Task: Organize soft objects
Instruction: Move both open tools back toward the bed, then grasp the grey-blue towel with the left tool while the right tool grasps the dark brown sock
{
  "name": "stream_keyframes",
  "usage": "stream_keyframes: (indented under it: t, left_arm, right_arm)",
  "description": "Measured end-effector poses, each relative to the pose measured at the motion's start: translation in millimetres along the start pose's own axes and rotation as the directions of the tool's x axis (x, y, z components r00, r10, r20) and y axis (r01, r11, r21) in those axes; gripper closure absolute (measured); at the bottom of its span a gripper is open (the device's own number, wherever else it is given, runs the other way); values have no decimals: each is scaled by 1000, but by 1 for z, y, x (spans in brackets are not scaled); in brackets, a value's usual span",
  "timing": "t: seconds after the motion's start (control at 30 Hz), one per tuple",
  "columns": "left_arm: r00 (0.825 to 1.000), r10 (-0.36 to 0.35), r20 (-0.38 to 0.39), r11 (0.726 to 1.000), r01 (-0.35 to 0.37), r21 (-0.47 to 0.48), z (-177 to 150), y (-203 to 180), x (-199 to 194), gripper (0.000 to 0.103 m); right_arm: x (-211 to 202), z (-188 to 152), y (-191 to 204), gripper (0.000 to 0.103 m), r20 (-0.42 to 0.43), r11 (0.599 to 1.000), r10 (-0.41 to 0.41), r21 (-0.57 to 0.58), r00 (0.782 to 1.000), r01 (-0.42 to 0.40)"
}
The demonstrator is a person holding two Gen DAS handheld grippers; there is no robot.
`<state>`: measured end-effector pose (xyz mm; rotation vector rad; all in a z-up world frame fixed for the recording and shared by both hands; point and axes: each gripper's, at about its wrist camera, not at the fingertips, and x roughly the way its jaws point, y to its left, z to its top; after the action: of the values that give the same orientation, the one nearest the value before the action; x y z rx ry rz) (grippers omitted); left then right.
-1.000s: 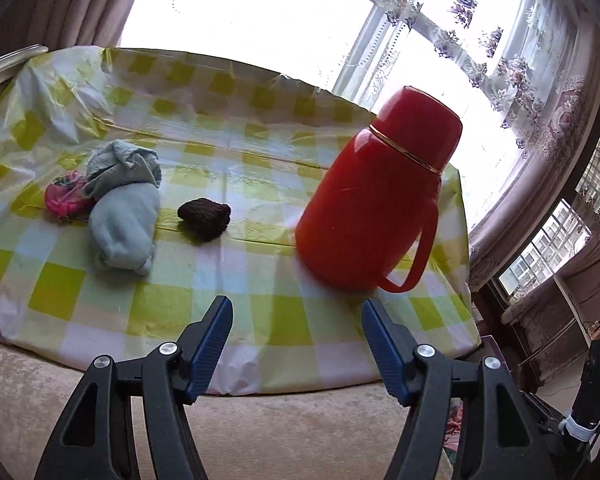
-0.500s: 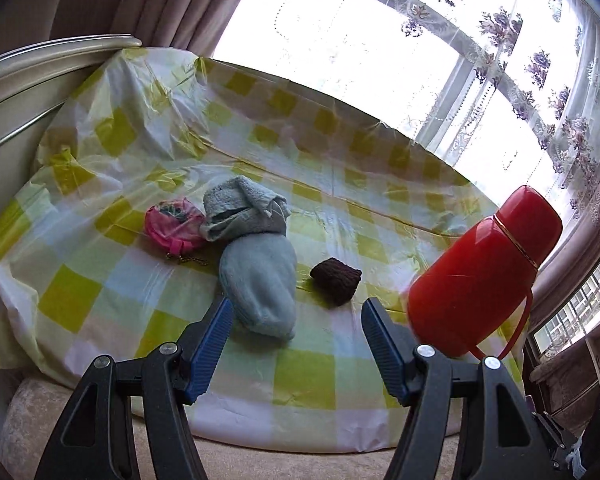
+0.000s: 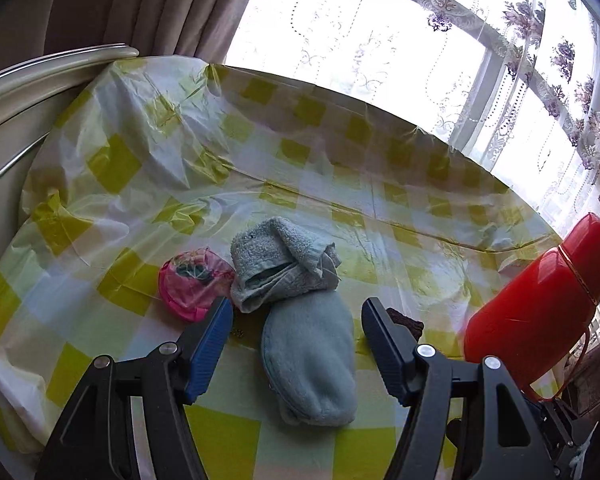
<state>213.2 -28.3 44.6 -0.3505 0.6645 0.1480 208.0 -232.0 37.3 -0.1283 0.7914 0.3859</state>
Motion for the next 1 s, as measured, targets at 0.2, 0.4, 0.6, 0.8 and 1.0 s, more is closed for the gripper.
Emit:
stream_keyframes:
  t: [0.2,0.4,0.6,0.8,1.0]
  left_arm:
    - [999,-7,-39,1000,7,-5,19,2,33,27]
    - [996,-1,-84,1000,3,29,34,-5,71,21]
    - [986,7,-165,1000,-3,23,35,0,108,21]
    - [986,29,-163,998,-20,56,27,-3,118,38]
    - [991,36,-132,996,-24,88,26,-7,116,65]
  right_arm:
    - [36,27,11,24,6,1000,-3,-13,1000,3]
    - [75,46,14,22,-19,1000,4,-2,1000,-4]
    - [109,50,15,21,-74,1000,26,12,997,-25]
    - [122,53,14,21,-84,999,47,26,995,-45]
    - [123,55,17,42,-81,1000,23,8,996,-23]
